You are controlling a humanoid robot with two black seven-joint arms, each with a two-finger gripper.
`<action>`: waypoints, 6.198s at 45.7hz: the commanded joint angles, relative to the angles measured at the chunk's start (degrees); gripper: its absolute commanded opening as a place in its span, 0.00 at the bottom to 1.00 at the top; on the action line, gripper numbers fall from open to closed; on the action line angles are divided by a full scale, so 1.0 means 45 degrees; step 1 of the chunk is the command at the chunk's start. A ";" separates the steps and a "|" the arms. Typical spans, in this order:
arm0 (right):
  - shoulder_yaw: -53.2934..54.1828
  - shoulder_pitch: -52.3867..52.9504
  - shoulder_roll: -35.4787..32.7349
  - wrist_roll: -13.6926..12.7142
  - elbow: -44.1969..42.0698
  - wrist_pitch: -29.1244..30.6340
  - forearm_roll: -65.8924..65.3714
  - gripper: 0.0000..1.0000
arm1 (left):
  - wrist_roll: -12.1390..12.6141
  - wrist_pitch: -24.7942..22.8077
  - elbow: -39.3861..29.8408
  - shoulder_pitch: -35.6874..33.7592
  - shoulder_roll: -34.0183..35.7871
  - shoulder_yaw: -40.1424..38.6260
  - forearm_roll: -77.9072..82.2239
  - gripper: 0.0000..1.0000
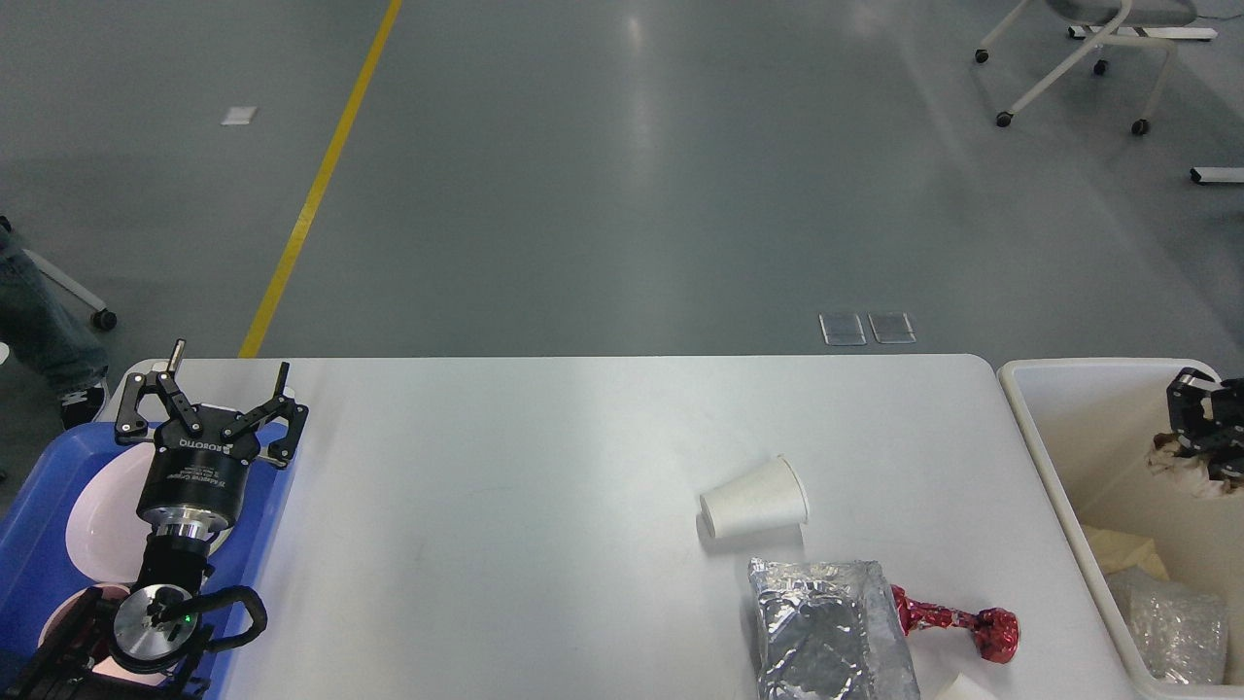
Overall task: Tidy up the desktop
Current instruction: 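Release the brown paper inside the cream bin with the right gripper, then raise the right gripper out of the bin and reach toward the foil bag, then lower the right gripper onto the foil snack bag and grasp it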
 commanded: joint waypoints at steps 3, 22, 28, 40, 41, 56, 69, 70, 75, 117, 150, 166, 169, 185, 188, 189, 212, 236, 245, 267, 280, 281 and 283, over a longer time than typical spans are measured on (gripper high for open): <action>0.3338 -0.5129 0.1202 0.0001 -0.3885 -0.1199 -0.0030 0.00 | 0.0003 0.0000 0.0000 -0.0001 0.0001 0.0000 0.0000 0.97; 0.3985 -1.0562 0.5245 -0.0019 -0.9319 -0.6531 0.0029 0.00 | 0.0003 0.0000 0.0000 -0.0001 0.0001 0.0000 0.0000 0.97; 0.3985 -1.1169 0.5696 -0.0018 -0.9827 -0.6747 0.0048 0.00 | 0.0003 0.0000 0.0000 -0.0001 0.0001 0.0000 0.0000 0.96; 0.4005 -1.1501 0.5988 -0.0019 -0.9866 -0.6942 0.0048 0.00 | 0.0003 0.0000 0.0000 -0.0001 0.0001 0.0000 0.0000 0.97; 0.4005 -1.1540 0.6008 -0.0019 -0.9866 -0.6943 0.0048 0.00 | 0.0003 0.0000 0.0000 -0.0001 0.0001 0.0000 0.0000 0.96; 0.4024 -1.1736 0.6106 -0.0038 -0.9710 -0.8427 0.0068 1.00 | 0.0003 0.0000 0.0000 -0.0001 0.0001 0.0000 0.0000 0.97; 0.4005 -1.1951 0.5970 -0.0038 -0.9730 -0.8427 0.0068 1.00 | 0.0003 0.0000 0.0000 -0.0001 0.0001 0.0000 0.0000 0.97; 0.4005 -1.1951 0.5970 -0.0019 -0.9730 -0.8427 0.0049 1.00 | 0.0003 0.0000 0.0000 -0.0001 0.0001 0.0000 0.0000 0.96; 0.4044 -1.1834 0.5813 -0.0038 -0.9671 -0.8427 0.0068 1.00 | 0.0003 0.0000 0.0000 -0.0001 0.0001 0.0000 0.0000 0.97; -0.0564 0.1659 0.3722 -0.0155 0.1595 -0.1105 -0.3624 1.00 | 0.0003 0.0000 0.0000 -0.0021 0.0001 0.0000 0.0000 0.97; -0.1464 1.2541 0.6009 -0.0155 0.9918 0.4034 0.0497 1.00 | 0.0003 0.0000 0.0000 -0.0001 0.0001 0.0000 0.0000 0.96; -0.1366 1.1527 0.6067 -0.0155 0.9919 0.3117 0.0576 1.00 | 0.0003 0.0000 0.0000 -0.0001 0.0001 0.0000 0.0000 0.97; -0.1366 1.1234 0.6087 -0.0155 0.9919 0.2921 0.0576 1.00 | 0.0003 0.0000 0.0000 -0.0001 0.0001 0.0000 0.0000 0.97; 0.0624 0.9263 0.6204 -0.0155 0.9899 0.2181 0.0712 1.00 | 0.0003 0.0000 0.0000 -0.0001 0.0001 0.0000 0.0000 0.97; 0.1015 0.8540 0.6379 -0.0214 0.9880 0.1225 0.0635 1.00 | 0.0003 0.0000 0.0000 -0.0001 0.0001 0.0000 0.0000 0.97; 0.1074 0.8364 0.6457 -0.0214 0.9899 0.0931 0.0596 1.00 | 0.0003 0.0000 0.0000 -0.0001 0.0001 0.0000 0.0000 0.97; 0.2384 0.4418 0.7552 -0.1443 0.7322 -0.1335 0.3070 0.98 | 0.0003 0.0000 0.0000 -0.0002 0.0001 0.0000 0.0000 0.97; 0.2403 -0.0993 0.7747 -0.1523 0.2519 -0.3777 0.9968 1.00 | 0.0003 0.0000 0.0000 -0.0001 0.0001 0.0000 0.0000 0.97; 0.2345 -0.2145 0.7727 -0.1620 0.1814 -0.5458 1.1005 1.00 | 0.0003 0.0000 0.0000 -0.0021 0.0001 0.0000 0.0000 0.97; 0.2384 -0.3024 0.7864 -0.1679 0.0740 -0.5927 1.2684 0.85 | 0.0003 0.0000 0.0000 -0.0001 0.0001 0.0000 0.0000 0.97; 0.2540 -0.3181 0.8001 -0.1659 0.0563 -0.5868 1.3329 0.23 | 0.0003 0.0000 0.0000 -0.0001 0.0001 0.0000 0.0000 0.97; 0.2559 -0.3181 0.8001 -0.1659 0.0563 -0.5868 1.3330 0.18 | 0.0003 0.0000 0.0000 -0.0001 0.0001 0.0000 0.0000 0.97; 0.2579 -0.3181 0.8020 -0.1659 0.0563 -0.5830 1.3330 0.05 | 0.0003 0.0000 0.0000 -0.0001 0.0001 0.0000 0.0000 0.97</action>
